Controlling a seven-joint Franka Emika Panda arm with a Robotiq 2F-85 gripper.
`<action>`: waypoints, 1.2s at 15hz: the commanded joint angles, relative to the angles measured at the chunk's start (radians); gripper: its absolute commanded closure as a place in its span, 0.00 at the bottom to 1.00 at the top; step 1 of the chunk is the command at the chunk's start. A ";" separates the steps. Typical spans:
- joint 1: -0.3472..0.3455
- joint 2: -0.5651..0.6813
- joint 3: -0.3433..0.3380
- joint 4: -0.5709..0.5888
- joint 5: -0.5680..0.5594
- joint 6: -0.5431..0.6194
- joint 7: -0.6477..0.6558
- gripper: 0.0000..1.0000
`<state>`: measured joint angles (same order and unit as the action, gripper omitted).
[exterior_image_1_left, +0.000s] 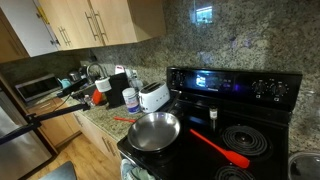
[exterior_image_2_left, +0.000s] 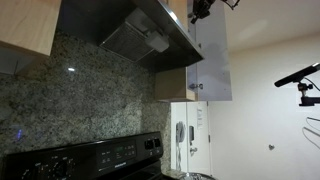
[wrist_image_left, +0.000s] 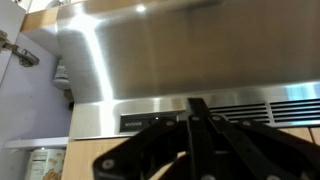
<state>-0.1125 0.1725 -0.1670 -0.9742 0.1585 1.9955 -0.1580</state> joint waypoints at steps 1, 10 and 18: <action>-0.025 0.042 0.005 0.075 0.058 -0.004 -0.092 1.00; -0.067 0.068 0.010 0.131 0.194 -0.093 -0.308 1.00; -0.109 0.091 0.006 0.219 0.239 -0.348 -0.450 1.00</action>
<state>-0.1941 0.2307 -0.1662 -0.8319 0.3630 1.7352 -0.5505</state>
